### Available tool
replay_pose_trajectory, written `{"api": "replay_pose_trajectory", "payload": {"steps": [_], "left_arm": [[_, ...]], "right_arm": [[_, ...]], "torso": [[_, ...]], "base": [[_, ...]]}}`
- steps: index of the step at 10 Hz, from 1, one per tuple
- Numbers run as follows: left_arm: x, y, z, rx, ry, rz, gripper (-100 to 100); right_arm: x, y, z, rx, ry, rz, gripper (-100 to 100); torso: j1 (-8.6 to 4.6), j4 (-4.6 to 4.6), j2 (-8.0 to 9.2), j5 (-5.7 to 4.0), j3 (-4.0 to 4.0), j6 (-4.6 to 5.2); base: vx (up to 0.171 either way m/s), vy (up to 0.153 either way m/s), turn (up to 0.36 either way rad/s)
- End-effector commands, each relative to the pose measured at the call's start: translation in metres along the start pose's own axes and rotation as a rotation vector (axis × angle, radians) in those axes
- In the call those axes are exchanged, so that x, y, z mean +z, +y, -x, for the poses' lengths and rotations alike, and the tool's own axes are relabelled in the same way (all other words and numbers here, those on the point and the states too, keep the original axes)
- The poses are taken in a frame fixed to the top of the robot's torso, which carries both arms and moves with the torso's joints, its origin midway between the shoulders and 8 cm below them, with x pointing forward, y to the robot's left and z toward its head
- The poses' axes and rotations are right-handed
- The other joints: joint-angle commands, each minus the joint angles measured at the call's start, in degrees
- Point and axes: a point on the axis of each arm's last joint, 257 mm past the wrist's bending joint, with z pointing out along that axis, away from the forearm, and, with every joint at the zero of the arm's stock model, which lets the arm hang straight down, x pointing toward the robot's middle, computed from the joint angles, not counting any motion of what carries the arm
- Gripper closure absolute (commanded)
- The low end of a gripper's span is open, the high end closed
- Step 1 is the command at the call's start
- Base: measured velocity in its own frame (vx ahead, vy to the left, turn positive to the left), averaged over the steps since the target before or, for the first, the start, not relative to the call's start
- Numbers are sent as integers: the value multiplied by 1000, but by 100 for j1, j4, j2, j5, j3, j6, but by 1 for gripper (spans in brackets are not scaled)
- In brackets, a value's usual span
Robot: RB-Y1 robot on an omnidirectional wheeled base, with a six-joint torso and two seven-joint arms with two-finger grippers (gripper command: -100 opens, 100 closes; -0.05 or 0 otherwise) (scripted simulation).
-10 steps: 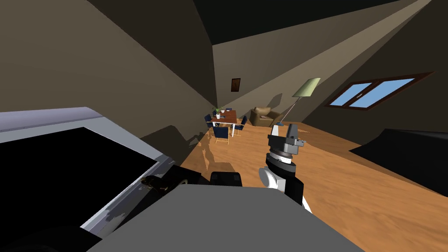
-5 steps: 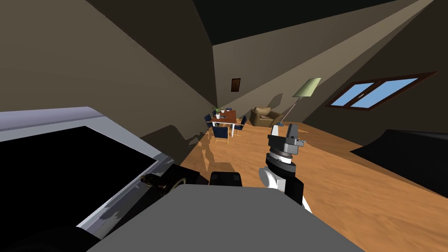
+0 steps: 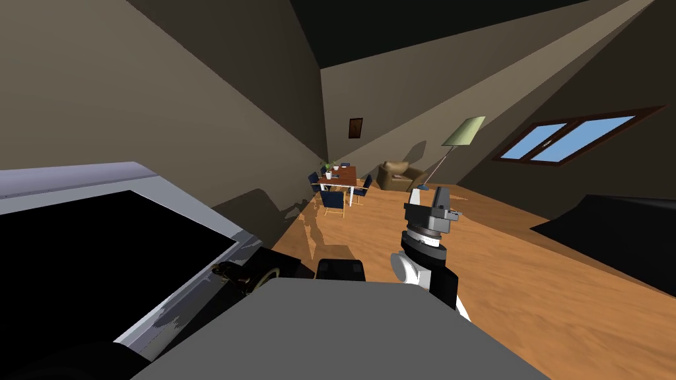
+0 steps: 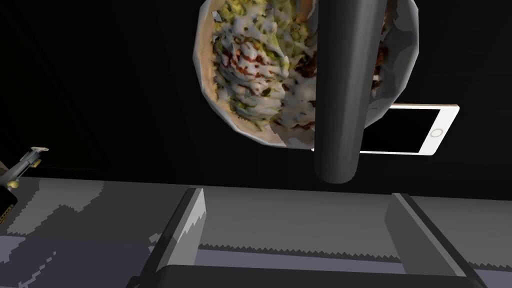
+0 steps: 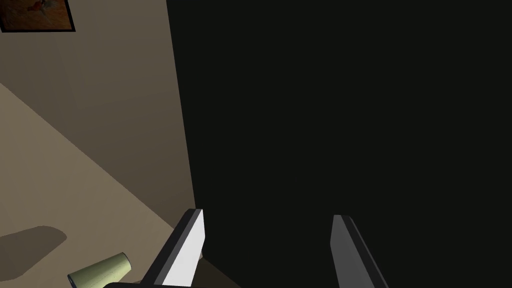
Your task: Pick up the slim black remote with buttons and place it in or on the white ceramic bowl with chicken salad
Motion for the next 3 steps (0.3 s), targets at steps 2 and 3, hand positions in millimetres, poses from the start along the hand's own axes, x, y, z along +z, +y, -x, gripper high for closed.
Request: {"api": "replay_pose_trajectory", "payload": {"steps": [2,3], "left_arm": [[0,0,0,0,0,0,0],[0,0,0,0,0,0,0]], "right_arm": [[0,0,0,0,0,0,0],[0,0,0,0,0,0,0]], "torso": [[0,0,0,0,0,0],[1,0,0,0,0,0]], "base": [[0,0,0],[0,0,0]]}}
